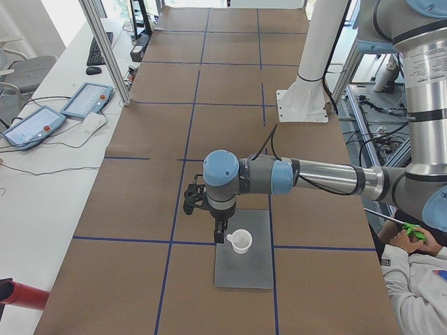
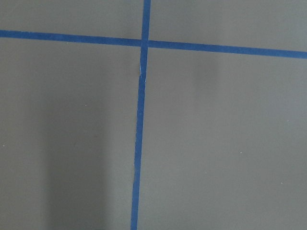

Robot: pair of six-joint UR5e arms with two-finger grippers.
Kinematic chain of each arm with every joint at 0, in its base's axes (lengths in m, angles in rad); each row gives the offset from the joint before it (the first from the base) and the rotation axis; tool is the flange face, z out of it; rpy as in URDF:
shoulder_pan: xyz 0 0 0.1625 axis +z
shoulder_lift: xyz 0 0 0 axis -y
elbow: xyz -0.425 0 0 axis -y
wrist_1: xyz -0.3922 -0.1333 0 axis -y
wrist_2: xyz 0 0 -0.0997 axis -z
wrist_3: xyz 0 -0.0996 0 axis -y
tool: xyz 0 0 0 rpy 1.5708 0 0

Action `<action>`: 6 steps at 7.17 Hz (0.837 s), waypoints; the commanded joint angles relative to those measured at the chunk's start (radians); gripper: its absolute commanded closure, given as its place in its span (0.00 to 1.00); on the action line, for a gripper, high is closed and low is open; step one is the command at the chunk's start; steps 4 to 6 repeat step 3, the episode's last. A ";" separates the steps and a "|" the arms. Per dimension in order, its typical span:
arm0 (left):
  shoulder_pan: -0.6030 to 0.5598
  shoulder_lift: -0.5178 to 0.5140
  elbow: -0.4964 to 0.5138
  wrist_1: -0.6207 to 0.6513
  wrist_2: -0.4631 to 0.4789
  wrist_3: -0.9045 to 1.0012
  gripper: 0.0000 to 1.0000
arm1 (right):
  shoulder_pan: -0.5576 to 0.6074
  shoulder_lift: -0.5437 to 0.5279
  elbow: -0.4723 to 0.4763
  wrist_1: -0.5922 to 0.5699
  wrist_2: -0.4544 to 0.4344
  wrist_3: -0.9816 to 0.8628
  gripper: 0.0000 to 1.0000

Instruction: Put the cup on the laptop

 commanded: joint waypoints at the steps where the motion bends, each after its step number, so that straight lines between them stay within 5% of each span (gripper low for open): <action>1: 0.000 -0.005 0.000 0.003 0.001 0.000 0.00 | 0.000 0.000 0.000 0.002 0.000 0.000 0.00; 6: 0.000 -0.008 -0.008 0.003 0.000 0.000 0.00 | 0.000 0.000 0.000 0.000 0.000 0.000 0.00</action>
